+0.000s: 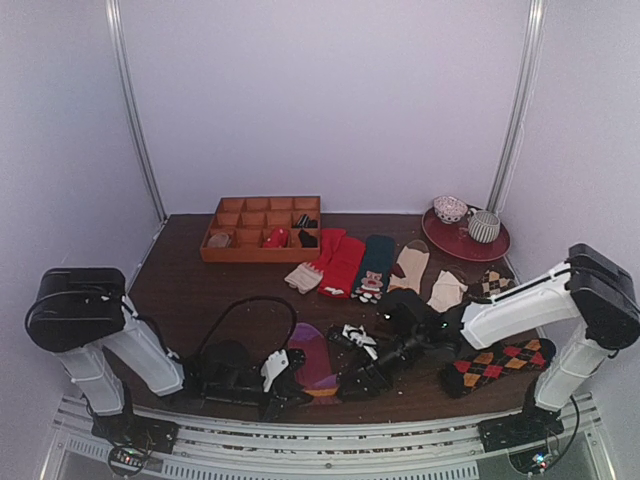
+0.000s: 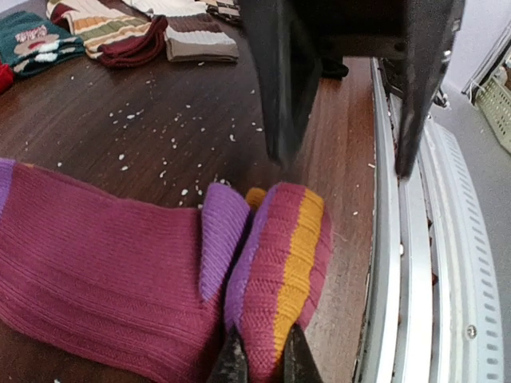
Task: Roll the socks
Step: Roll a pair of socks at the center of the board.
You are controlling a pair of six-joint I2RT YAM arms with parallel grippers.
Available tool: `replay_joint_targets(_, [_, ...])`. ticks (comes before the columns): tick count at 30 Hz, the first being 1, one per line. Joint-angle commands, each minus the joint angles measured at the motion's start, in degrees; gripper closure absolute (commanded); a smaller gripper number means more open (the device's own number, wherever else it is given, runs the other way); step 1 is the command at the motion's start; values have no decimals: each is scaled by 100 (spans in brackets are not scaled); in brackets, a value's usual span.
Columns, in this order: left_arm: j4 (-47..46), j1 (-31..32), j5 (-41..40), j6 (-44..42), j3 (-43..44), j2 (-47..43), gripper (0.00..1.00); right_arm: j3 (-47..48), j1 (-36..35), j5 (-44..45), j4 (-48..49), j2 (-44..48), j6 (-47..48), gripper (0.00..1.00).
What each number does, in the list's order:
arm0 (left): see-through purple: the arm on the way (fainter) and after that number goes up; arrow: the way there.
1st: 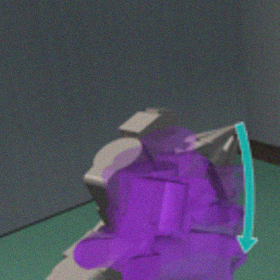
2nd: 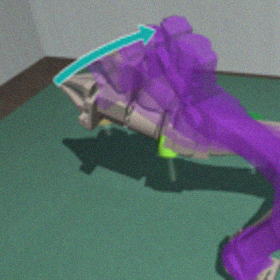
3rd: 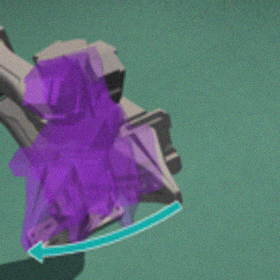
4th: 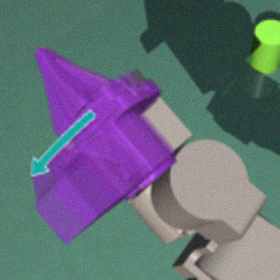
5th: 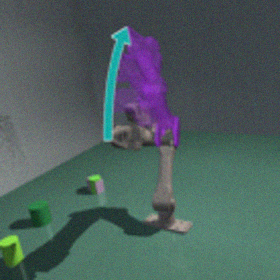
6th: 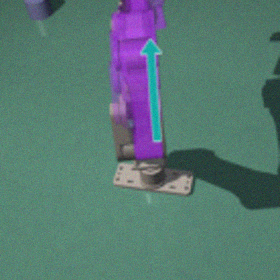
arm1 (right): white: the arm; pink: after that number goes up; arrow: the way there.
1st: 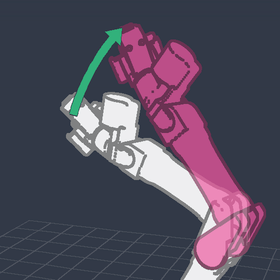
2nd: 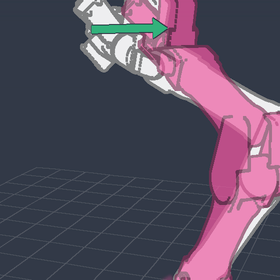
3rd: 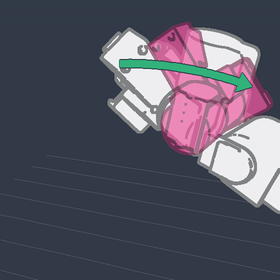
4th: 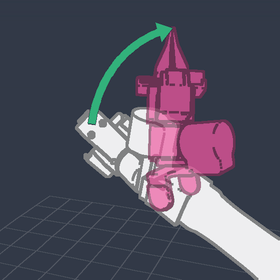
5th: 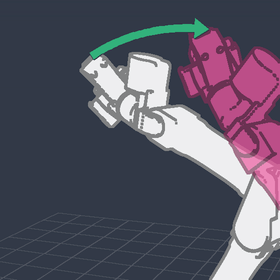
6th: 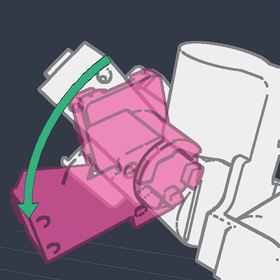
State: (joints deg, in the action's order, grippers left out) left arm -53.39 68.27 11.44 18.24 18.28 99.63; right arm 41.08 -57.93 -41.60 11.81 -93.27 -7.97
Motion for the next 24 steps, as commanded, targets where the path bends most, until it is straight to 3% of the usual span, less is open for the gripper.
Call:
replay_joint_targets(1, [1596,-231,464,969,-213,443,100,-684,-296,1287,1062,1044,1085,49])
replay_joint_targets(6, [1632,-406,960,1330,-204,866,100,-1349,-900,2233,1944,1333,2337,41])
replay_joint_targets(11, [1750,-509,1162,1397,-178,972,100,-1167,-1266,2749,1923,811,2954,39])
replay_joint_targets(24, [1744,-534,1300,1334,-194,1027,100,-825,-1464,3071,2114,-45,3381,42])
